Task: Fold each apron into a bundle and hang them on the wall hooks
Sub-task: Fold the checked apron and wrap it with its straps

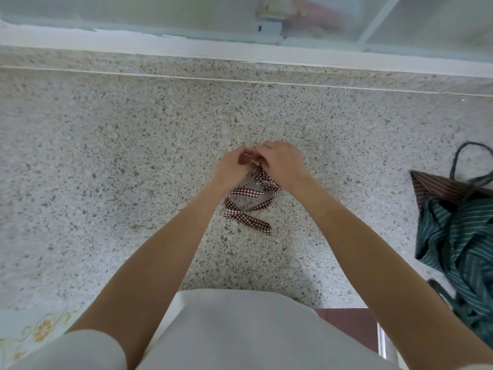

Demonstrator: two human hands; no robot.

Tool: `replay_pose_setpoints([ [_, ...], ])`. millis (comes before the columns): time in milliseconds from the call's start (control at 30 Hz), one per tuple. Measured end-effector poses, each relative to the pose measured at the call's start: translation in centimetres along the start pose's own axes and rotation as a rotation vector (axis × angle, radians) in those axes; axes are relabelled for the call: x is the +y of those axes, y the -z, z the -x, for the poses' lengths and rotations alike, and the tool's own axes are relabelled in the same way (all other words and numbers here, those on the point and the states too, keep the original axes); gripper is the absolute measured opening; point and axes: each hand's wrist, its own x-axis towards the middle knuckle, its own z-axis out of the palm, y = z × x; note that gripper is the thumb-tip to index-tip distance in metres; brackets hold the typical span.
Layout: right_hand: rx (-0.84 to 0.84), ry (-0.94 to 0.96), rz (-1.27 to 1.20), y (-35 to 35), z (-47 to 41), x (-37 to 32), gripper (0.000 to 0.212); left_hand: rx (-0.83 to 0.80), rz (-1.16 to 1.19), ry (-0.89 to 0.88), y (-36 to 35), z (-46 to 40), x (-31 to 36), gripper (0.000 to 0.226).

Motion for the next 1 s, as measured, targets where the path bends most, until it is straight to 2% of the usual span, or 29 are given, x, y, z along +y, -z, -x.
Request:
replay_pose_setpoints([
  [67, 0.078, 0.087, 0.230, -0.4, 0.4, -0.3, 0.013, 0.021, 0.130, 0.030, 0.0, 0.1, -0.3, 0.020],
  [100, 0.103, 0.113, 0.263, -0.7, 0.6, -0.3, 0.014, 0.019, 0.230, 0.063, 0.1, 0.1, -0.4, 0.019],
  [167, 0.150, 0.141, 0.210, -1.2, 1.1, -0.1, 0.014, -0.027, 0.350, 0.087, 0.4, 0.5, -0.5, 0.020],
  [200, 0.165, 0.136, 0.152, -1.5, 1.4, 0.1, 0.012, -0.050, 0.329, 0.055, 0.5, 0.6, -0.6, 0.018],
  [267, 0.184, 0.086, 0.038, -1.8, 1.7, 0.3, 0.007, -0.068, 0.224, -0.020, 0.9, 0.7, -0.9, 0.011],
  [333, 0.202, 0.036, -0.043, -2.0, 2.0, 0.4, 0.005, -0.077, 0.156, -0.046, 1.3, 0.5, -0.9, 0.014],
  [500, 0.239, 0.003, -0.137, -2.3, 2.1, 0.8, 0.018, -0.203, -0.076, -0.093, 2.1, -0.4, -0.3, 0.018],
  [667, 0.203, -0.076, -0.255, -2.6, 2.3, 1.0, 0.004, -0.228, -0.327, -0.139, 2.7, -1.1, 0.5, 0.011],
  [833, 0.201, -0.134, -0.259, -2.8, 2.3, 0.7, 0.005, -0.075, -0.309, -0.147, 1.8, -0.5, 0.7, 0.008],
  [1000, 0.222, -0.185, -0.235, -3.1, 2.5, 0.3, 0.005, -0.074, -0.706, -0.246, 2.6, -0.9, 1.4, 0.018],
])
